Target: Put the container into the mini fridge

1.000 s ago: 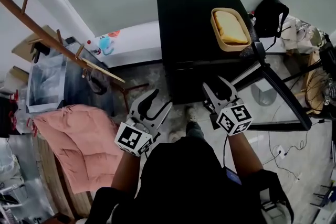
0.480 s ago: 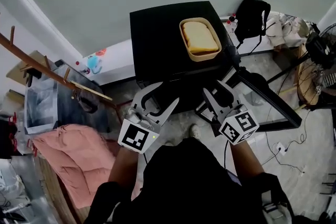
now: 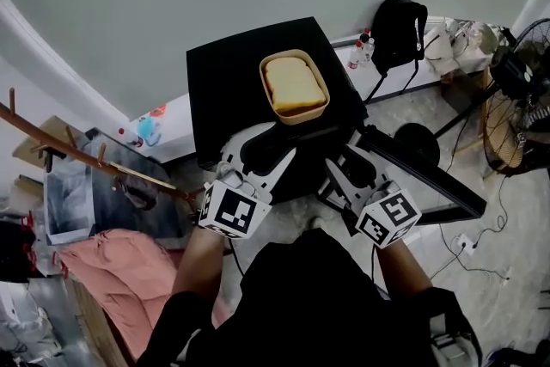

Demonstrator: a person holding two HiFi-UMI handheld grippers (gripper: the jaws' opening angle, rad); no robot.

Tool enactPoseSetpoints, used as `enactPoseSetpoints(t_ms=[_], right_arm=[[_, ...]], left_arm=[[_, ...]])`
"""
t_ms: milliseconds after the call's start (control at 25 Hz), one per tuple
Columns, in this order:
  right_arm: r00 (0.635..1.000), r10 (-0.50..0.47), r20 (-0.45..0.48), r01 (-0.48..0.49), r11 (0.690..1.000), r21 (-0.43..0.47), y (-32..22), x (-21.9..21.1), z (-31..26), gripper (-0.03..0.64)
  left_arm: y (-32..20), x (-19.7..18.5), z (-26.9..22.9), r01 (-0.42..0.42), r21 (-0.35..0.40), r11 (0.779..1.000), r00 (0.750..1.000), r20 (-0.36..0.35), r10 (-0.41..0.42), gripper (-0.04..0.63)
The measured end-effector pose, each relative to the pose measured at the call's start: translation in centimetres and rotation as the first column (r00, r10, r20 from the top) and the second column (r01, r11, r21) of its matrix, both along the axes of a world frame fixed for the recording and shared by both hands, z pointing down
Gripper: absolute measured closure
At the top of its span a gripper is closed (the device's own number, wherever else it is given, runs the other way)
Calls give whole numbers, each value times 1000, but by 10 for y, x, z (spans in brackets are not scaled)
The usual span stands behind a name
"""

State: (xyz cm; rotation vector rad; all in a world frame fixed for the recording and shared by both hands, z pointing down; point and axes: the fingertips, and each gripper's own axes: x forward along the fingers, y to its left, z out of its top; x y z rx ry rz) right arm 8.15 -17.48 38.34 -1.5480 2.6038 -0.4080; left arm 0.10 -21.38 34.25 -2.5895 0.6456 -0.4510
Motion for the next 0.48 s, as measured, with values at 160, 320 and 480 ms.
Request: enactPoseSetpoints(t_ms=[160,320,480], right_arm=[[1000,-17,4,17,1000,-1,-2,3,4,436],[1000,-16,15,16,1000,-6,-1,8,6,437],[1000,-14,24,14,1000,-12,0,12,9,439]], left_arm=[[-12,14,7,-1,1,1000,998,64,1,400],[-20,24,9,-9,51,999,988,155,1,405],[-29,30,12,-21,127,992,964,266,-13,462]])
